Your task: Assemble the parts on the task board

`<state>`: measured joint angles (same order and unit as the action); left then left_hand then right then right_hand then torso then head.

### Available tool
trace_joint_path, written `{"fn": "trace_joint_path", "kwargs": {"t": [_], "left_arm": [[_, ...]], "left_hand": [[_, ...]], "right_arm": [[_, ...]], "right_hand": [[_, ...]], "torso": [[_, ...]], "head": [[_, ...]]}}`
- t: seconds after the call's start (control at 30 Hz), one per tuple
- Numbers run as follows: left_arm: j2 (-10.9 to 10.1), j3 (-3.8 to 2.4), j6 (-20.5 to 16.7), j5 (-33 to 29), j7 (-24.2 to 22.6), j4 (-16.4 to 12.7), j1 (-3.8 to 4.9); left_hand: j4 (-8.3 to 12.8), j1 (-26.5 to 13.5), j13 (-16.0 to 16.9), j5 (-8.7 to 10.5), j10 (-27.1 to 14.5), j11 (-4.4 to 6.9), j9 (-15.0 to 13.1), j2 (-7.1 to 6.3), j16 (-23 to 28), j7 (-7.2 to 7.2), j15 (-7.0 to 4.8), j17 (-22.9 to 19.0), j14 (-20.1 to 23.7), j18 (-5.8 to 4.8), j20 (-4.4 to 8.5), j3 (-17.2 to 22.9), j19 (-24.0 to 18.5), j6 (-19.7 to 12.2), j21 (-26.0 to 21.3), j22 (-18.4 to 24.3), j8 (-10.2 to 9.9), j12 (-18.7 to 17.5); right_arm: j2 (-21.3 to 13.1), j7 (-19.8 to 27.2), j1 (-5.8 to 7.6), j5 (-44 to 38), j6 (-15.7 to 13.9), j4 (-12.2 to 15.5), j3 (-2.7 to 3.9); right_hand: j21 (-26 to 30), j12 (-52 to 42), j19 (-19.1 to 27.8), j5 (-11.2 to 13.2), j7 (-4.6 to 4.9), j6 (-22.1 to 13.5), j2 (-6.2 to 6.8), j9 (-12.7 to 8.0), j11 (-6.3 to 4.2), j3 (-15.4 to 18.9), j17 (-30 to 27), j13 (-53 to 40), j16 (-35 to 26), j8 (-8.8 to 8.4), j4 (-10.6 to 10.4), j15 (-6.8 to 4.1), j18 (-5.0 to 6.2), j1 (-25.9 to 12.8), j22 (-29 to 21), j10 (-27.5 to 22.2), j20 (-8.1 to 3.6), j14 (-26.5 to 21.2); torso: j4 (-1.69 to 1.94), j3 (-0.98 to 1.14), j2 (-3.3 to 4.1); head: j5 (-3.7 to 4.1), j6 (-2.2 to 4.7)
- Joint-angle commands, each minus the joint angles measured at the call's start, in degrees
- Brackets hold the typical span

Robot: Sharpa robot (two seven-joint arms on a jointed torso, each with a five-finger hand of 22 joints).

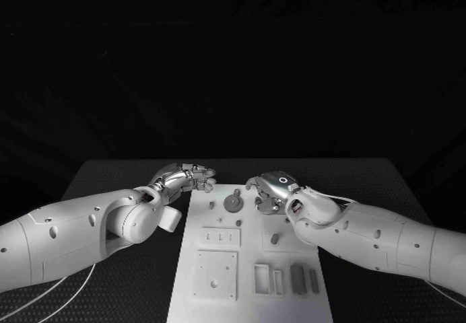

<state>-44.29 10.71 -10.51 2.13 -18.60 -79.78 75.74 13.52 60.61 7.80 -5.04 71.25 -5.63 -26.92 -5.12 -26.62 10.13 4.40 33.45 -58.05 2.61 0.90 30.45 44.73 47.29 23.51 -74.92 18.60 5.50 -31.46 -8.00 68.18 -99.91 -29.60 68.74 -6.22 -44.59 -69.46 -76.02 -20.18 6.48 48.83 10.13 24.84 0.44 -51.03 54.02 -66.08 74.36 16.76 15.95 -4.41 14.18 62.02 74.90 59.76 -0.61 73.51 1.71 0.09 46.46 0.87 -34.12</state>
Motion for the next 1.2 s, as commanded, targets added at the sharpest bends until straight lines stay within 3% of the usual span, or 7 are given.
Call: {"fn": "trace_joint_path", "kwargs": {"t": [0.03,0.2,0.37,0.6,0.7,1.0,1.2], "left_arm": [[0.0,-0.07,0.2,0.2,-0.5,0.0,0.07],[-0.3,-0.06,0.4,0.2,-0.6,0.0,0.07],[-0.3,-0.13,0.5,0.5,-0.9,0.3,0.07],[-0.2,-0.25,0.4,0.7,-1.2,2.0,0.27],[-0.1,-0.27,0.5,0.7,-1.3,2.3,0.28],[0.0,-0.26,0.7,0.7,-1.2,3.1,0.27],[0.2,-0.26,0.7,3.1,-1.2,3.3,0.25]], "left_hand": [[-0.1,-0.5,0.1,0.17,-0.1,-0.40,-0.1,-0.12,0.3,0.17,0.30,0.1,0.1,-0.12,0.12,0.1,-0.3,-0.1,0.2,-0.9,-0.2,-0.4],[-0.1,-0.4,0.1,0.15,-0.1,-0.40,-0.1,-0.09,0.3,0.16,0.29,0.1,0.1,-0.11,0.13,0.2,-0.3,0.0,0.2,-0.9,-0.2,-0.4],[0.0,-0.4,0.1,0.12,0.1,-0.34,-0.2,0.04,0.4,0.06,0.33,0.1,0.2,-0.11,0.11,0.3,-0.4,0.2,0.2,-0.9,-0.1,-0.4],[0.1,-0.3,0.1,0.09,0.1,-0.35,-0.2,0.09,0.5,-0.01,0.37,0.1,0.3,-0.12,0.08,0.3,-0.4,0.2,0.2,-0.9,-0.1,-0.5],[0.1,-0.3,0.1,0.07,0.0,-0.36,-0.2,0.10,0.5,-0.02,0.37,0.1,0.3,-0.11,0.08,0.3,-0.4,0.2,0.2,-0.9,-0.1,-0.5],[0.1,-0.3,0.1,0.07,0.0,-0.42,-0.2,0.09,0.5,-0.02,0.39,0.1,0.3,-0.11,0.06,0.3,-0.5,0.2,0.2,-0.8,-0.1,-0.6],[0.2,-0.3,0.1,0.07,-0.1,-0.45,-0.2,0.08,0.5,0.00,0.39,0.1,0.3,-0.12,0.05,0.3,-0.5,0.2,0.2,-0.8,-0.1,-0.7]], "right_arm": [[-1.6,1.4,0.37,2.9,-5.2,1.7,0.71],[-6.9,4.7,1.55,7.3,-1.0,5.3,2.32],[-10.8,12.3,2.12,17.2,6.2,4.9,2.54],[-13.8,14.5,2.52,24.6,7.6,1.7,2.61],[-14.5,15.6,2.51,25.7,8.6,0.6,2.60],[-16.6,18.3,1.69,29.7,11.7,-1.4,2.58],[-16.4,18.4,0.55,29.8,11.8,-2.4,2.58]], "right_hand": [[0.1,-0.2,-0.4,0.6,1.68,3.4,0.72,-0.1,1.34,-0.5,0.0,0.1,-0.3,-0.26,-0.1,0.02,0.82,0.1,0.7,-2.2,-0.10,0.4],[0.4,0.0,-0.4,1.9,1.64,3.8,2.61,-0.3,1.30,-0.4,0.0,0.4,-0.7,-0.06,-1.1,0.01,0.82,-0.2,0.5,-2.4,0.00,0.4],[0.9,0.1,0.2,7.1,1.92,2.7,4.60,-0.7,1.66,1.4,0.1,0.5,-1.3,-0.63,-2.8,0.31,0.82,-1.2,0.5,-3.1,0.07,-0.2],[1.0,-0.5,2.2,10.1,2.45,1.5,4.09,-0.9,2.08,9.0,1.0,0.2,-1.2,-0.78,-2.2,0.67,0.82,-2.1,1.2,-5.3,-0.49,-2.1],[1.1,-0.6,2.5,10.3,2.55,1.2,4.10,-0.9,2.19,10.8,1.2,0.2,-1.1,-0.82,-2.1,0.75,0.82,-2.4,1.2,-5.7,-0.51,-2.5],[1.5,-0.8,5.0,12.0,2.68,0.0,2.73,-0.8,2.34,20.8,1.9,0.3,-1.2,-0.74,0.6,0.91,0.82,-4.2,1.2,-7.8,-0.18,-4.7],[1.6,-1.0,5.4,13.2,2.62,-0.2,1.96,-0.7,2.28,23.5,2.1,0.5,-1.1,-0.59,0.5,0.86,0.82,-3.4,1.1,-8.2,-0.15,-5.2]], "torso": [[-0.08,0.00,-0.05],[-0.01,0.08,-0.02],[-0.22,-0.06,-0.12],[-0.75,0.19,-0.09],[-0.74,0.10,-0.03],[-0.56,0.48,-0.09],[-0.57,0.40,-0.08]], "head": [[0.25,0.34],[1.42,0.92],[2.72,1.07],[2.96,1.23],[2.96,1.33],[2.74,0.86],[2.59,0.57]]}}
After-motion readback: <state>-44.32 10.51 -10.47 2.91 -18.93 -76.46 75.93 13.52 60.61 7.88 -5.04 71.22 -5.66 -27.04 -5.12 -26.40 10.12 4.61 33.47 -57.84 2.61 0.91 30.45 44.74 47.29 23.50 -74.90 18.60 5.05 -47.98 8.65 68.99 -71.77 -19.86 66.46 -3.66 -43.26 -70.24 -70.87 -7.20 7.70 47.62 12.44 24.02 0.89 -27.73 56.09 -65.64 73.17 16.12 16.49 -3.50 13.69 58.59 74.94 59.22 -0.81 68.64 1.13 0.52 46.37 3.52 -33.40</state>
